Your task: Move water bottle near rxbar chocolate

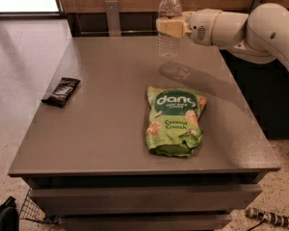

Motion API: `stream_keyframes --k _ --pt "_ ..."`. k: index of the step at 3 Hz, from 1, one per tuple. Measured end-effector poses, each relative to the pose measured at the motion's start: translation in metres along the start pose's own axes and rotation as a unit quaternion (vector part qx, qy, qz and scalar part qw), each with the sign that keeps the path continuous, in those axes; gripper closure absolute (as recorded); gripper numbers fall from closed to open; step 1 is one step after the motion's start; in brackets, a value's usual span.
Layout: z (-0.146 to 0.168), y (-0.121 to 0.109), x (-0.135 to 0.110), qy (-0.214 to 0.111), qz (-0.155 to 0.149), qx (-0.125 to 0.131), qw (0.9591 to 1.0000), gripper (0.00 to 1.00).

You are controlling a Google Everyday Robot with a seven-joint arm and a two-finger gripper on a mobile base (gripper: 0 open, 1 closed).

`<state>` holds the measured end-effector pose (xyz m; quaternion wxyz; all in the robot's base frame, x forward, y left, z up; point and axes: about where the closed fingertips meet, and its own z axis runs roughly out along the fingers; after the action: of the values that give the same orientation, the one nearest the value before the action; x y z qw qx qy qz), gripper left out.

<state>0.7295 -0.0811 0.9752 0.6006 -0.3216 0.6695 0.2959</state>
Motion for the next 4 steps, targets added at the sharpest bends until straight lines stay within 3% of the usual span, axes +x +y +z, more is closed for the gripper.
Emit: stream_keyframes --k 1,2,4 --pt "0.008 0.070 0.000 -0.011 0.001 -0.045 0.9989 1.00" --pt "0.017 0.116 0.008 -0.011 0.003 -0.075 0.9971 1.00" --pt "0.056 0.211 0.026 -0.009 -0.009 -0.148 0.9890 1.00"
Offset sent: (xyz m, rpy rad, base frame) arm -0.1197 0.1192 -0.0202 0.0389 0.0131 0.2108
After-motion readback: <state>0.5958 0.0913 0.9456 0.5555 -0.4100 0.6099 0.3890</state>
